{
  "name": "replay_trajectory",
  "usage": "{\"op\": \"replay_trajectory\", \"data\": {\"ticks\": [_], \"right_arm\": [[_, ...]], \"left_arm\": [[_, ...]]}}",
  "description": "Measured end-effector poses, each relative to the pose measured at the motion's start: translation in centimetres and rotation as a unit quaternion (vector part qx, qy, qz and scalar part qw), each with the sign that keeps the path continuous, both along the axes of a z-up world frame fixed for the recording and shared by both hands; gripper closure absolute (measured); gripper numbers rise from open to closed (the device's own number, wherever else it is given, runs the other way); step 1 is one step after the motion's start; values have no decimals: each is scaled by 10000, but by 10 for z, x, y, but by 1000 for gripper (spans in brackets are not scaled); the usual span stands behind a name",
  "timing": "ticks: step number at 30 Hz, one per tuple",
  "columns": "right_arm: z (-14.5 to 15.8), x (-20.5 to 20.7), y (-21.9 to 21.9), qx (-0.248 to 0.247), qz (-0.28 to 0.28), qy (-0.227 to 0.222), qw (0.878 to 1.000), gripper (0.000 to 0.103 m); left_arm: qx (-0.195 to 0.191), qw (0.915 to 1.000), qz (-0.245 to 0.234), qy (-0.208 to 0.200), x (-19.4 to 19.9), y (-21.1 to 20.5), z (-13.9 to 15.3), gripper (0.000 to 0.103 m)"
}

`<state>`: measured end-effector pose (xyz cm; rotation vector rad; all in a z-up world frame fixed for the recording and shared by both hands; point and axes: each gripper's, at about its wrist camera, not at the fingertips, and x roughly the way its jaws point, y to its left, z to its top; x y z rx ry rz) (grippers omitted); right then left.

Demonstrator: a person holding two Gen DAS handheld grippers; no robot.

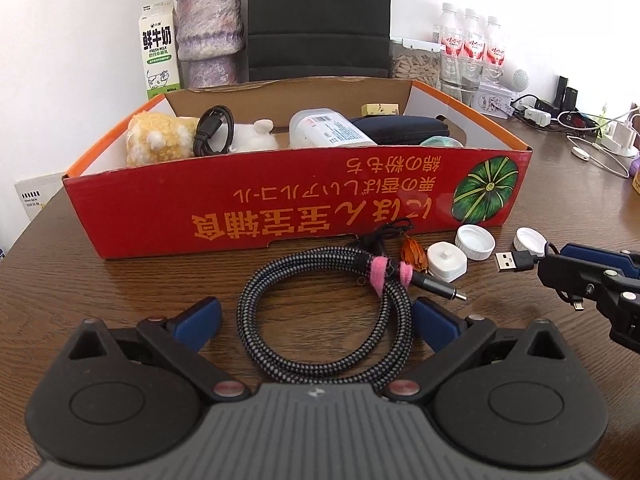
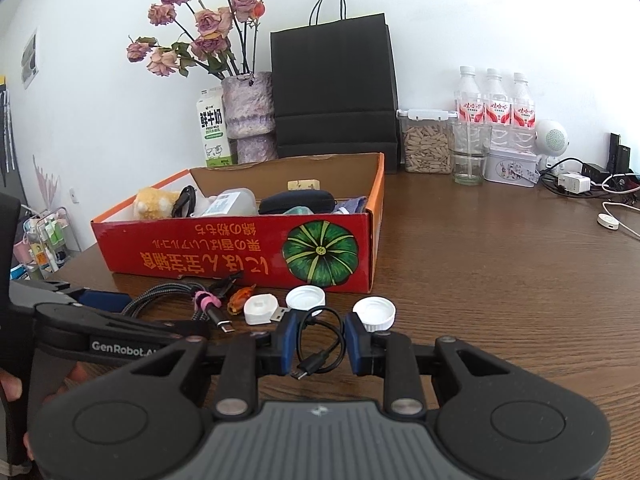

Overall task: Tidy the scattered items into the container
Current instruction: 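Grasp the small black cable with the right tool while the left grasps the braided cable, then carry both black cables into the box and open both tools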

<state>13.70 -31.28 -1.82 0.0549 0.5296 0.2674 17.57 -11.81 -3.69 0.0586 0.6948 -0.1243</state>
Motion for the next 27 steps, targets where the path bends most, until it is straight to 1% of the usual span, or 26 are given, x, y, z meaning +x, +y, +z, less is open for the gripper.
{"op": "replay_trajectory", "data": {"ticks": [4,7,12,16,22,27], "right_arm": [[0,1,-1,17,-28,24,10000,78],[0,1,-1,34,-48,23,10000,78],[0,2,-1,45,-58,35,10000,78],[2,-3,3,-4,-40,-95,9999,78],[5,-10,14,-118,38,-279,9995,78],[13,-15,26,-84,188,-411,9989,78]], "left_arm": [[-1,10000,0,-8,0,0,0,0],[1,10000,-25,-94,-3,-1,2,11],[-73,9999,11,-112,-6,2,3,12],[-241,9995,95,-170,-11,8,6,12],[-405,9983,152,-391,-23,19,15,12],[-512,9965,186,-633,-35,29,26,12]]}}
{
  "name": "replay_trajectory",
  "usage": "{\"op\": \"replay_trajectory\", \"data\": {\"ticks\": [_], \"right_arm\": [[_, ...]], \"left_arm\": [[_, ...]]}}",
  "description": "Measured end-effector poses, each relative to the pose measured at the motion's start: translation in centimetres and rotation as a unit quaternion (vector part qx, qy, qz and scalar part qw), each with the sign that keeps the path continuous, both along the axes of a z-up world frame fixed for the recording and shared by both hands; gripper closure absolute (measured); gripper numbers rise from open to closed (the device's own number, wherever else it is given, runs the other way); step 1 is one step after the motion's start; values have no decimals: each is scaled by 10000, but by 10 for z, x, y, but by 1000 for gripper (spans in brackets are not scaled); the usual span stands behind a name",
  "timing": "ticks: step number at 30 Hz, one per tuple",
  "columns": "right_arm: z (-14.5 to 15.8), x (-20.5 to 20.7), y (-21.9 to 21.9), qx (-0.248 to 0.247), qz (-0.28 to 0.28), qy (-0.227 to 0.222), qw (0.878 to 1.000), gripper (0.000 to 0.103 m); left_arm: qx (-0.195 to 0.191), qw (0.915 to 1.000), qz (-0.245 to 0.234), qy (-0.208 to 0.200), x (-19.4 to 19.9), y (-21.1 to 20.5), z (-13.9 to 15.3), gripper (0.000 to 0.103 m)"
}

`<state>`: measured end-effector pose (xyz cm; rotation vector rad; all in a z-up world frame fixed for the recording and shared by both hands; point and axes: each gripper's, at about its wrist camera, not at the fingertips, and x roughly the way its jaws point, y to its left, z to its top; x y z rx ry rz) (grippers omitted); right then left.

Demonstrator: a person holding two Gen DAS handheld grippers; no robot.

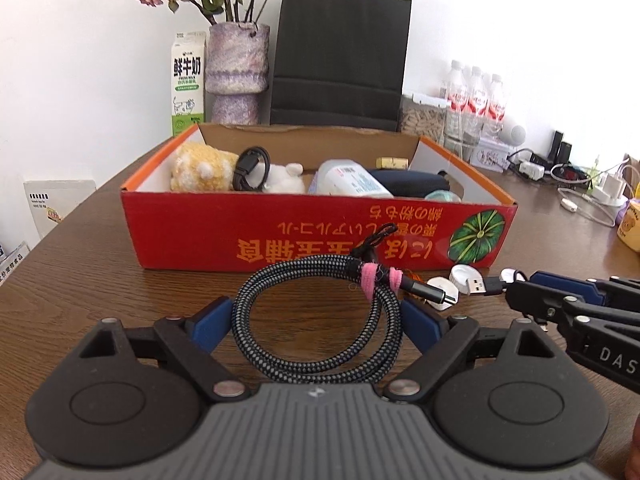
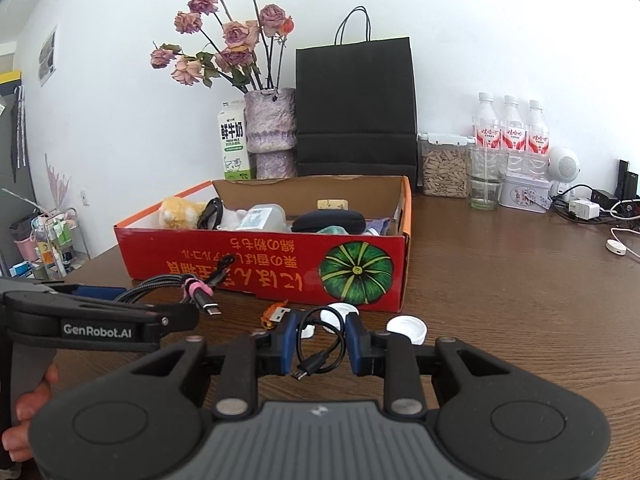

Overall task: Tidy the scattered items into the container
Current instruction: 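Carry both black cables into the box and open both tools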

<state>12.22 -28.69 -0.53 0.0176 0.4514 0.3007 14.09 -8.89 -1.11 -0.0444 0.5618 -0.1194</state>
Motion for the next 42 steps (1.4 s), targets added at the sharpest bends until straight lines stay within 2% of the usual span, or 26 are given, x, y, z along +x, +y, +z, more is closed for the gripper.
{"op": "replay_trajectory", "data": {"ticks": [5,8,16,19,24,27,31,38,40,41,42], "right_arm": [[20,2,12,80,160,-235,9996,78],[36,10,21,46,161,-456,9988,78],[67,58,38,207,-126,-919,9955,78],[68,85,41,344,-297,-829,9955,78],[60,126,46,234,-583,-777,9950,78],[49,148,44,275,-748,-675,9945,78],[30,164,39,250,-824,-458,9952,78],[22,162,39,231,-816,-512,9951,77],[21,159,42,179,-790,-521,9953,75],[21,157,45,143,-773,-529,9955,70],[21,155,47,94,-788,-548,9953,59]], "left_arm": [[-253,9988,-13,-421,-12,14,21,12],[-276,9974,54,-666,-12,18,37,12],[-355,9910,368,-1237,25,24,71,12],[-409,9900,536,-1236,51,25,72,12],[-419,9900,719,-1139,98,22,70,12],[-350,9886,806,-1223,118,20,63,12],[47,9883,823,-1280,130,12,43,12],[278,9884,706,-1314,132,5,35,12],[292,9886,706,-1298,132,4,33,11],[312,9885,715,-1294,132,3,32,11],[371,9880,748,-1296,132,2,31,11]]}}
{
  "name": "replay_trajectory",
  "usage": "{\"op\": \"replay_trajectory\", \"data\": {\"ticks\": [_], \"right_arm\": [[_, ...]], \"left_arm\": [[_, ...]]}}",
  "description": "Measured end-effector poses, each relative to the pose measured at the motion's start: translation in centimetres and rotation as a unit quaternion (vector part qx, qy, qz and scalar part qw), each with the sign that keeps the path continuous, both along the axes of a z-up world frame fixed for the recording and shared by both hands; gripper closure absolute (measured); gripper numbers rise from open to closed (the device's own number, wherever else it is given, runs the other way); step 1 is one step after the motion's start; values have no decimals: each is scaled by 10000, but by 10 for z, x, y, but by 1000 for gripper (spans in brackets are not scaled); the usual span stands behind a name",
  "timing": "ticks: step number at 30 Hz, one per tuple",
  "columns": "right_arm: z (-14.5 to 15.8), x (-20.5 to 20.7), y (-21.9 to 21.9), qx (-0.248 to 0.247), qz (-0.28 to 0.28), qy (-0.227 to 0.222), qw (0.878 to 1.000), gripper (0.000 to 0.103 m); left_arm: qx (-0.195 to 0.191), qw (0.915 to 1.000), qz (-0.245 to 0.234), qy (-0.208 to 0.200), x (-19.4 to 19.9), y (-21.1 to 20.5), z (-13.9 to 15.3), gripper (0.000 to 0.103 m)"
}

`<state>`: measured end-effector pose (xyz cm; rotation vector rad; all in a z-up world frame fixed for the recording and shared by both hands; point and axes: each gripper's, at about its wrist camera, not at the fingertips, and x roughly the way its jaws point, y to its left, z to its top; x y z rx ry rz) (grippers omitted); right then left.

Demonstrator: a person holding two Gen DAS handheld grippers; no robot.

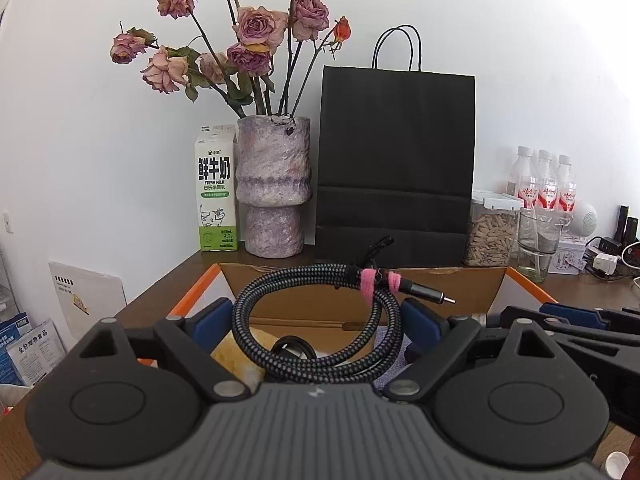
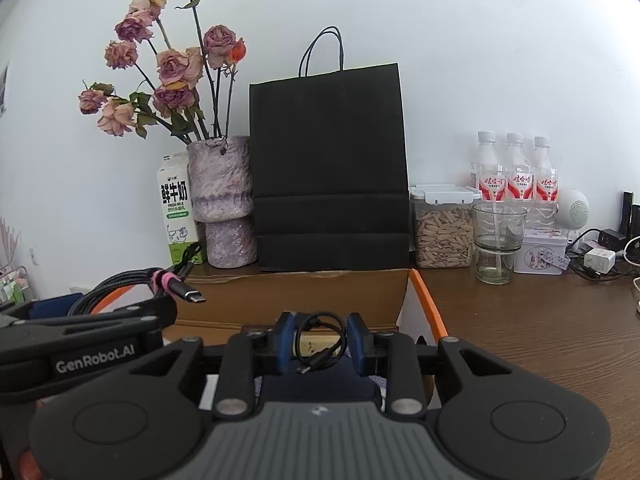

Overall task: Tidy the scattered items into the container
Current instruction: 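Carry both black cables into the box and open both tools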

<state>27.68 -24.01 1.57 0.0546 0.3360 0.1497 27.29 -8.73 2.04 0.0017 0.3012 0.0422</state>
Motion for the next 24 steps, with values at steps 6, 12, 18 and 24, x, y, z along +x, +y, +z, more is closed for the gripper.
{"op": "replay_trajectory", "data": {"ticks": [6,12,18,24], "right_arm": [[4,-13,-2,5,-149,-198,9997,0],[6,-25,-1,10,-128,-296,9995,0],[7,-31,-2,-14,-132,-345,9993,0],[7,-36,-4,25,-137,-393,9991,0]], "left_arm": [[136,9983,508,-256,-6,6,-2,0],[82,9981,493,-356,-16,8,0,0],[95,9975,517,-470,-22,6,-1,0],[175,9971,498,-546,-26,3,-2,0]]}}
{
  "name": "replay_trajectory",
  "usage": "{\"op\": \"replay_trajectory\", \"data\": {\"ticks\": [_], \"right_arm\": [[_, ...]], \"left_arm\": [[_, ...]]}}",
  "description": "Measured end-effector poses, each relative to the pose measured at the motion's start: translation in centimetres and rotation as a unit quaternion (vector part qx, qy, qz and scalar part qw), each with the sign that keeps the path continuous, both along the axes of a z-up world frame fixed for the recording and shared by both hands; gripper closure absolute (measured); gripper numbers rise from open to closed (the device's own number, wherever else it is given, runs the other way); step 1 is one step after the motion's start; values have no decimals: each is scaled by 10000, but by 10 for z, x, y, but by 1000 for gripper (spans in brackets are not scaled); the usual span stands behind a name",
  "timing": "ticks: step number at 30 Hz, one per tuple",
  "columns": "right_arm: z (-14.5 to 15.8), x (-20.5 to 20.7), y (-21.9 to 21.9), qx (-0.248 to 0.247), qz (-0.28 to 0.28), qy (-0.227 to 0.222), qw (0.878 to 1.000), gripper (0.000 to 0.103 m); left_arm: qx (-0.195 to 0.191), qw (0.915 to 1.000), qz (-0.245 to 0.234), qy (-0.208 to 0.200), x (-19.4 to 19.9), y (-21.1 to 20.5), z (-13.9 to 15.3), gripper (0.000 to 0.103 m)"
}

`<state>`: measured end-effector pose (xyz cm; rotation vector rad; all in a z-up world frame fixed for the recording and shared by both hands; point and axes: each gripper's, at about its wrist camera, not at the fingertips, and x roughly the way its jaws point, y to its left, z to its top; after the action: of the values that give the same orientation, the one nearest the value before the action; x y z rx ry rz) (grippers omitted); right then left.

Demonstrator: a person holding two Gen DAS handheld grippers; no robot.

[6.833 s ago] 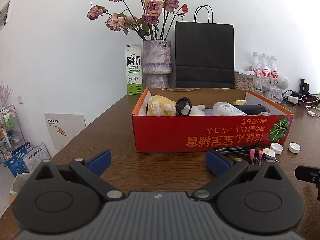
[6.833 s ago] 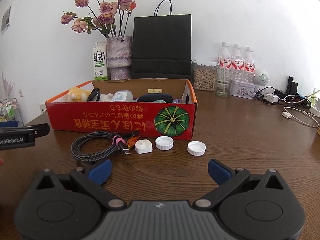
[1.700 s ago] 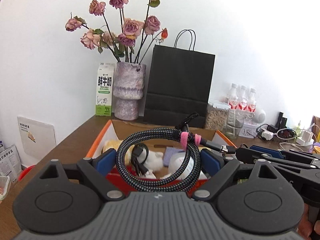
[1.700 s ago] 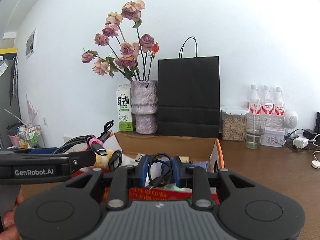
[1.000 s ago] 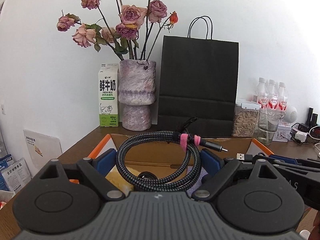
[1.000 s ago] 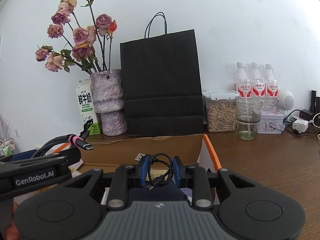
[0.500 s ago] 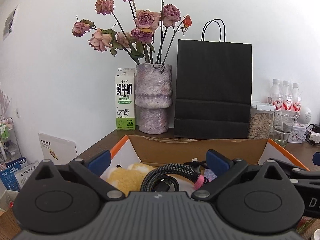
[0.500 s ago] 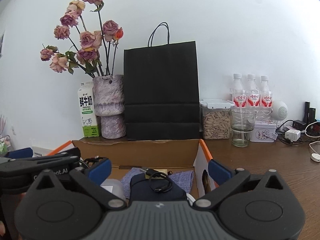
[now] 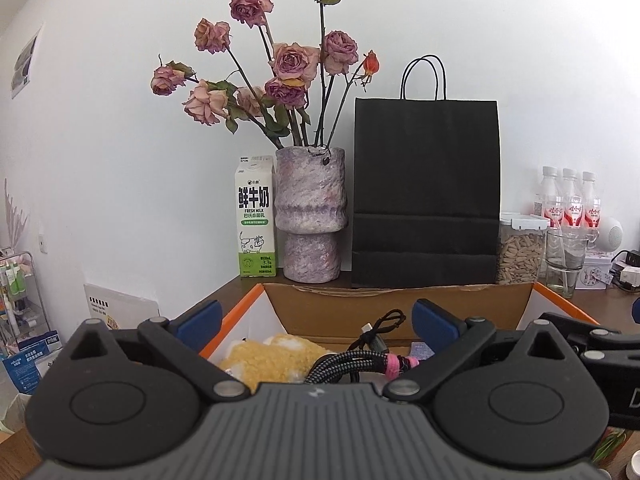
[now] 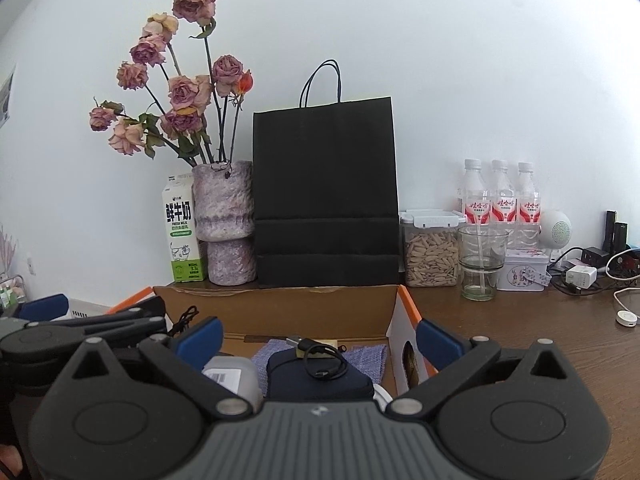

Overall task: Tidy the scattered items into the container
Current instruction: 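Carry both black cables into the box and open both tools, then withdraw both tools from the box toward the white caps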

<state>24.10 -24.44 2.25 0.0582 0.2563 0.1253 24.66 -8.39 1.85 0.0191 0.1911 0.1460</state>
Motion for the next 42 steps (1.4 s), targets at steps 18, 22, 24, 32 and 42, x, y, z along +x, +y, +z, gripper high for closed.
{"op": "replay_trajectory", "data": {"ticks": [18,22,24,32,42], "right_arm": [[-8,-48,-18,-264,-156,-237,9992,0],[-11,-60,-22,-347,-203,-242,9989,0],[-12,-66,-25,-358,-260,-246,9987,0],[-24,-78,-43,-485,-571,158,9971,0],[-38,-76,-69,-448,-656,1042,9914,0]], "left_arm": [[109,9997,209,67,-50,13,-11,0],[175,9996,159,162,-64,12,-15,0],[177,9995,151,211,-69,13,-16,0],[118,9987,24,493,-79,17,-22,0],[-204,9910,-210,1304,-75,29,-32,0]]}}
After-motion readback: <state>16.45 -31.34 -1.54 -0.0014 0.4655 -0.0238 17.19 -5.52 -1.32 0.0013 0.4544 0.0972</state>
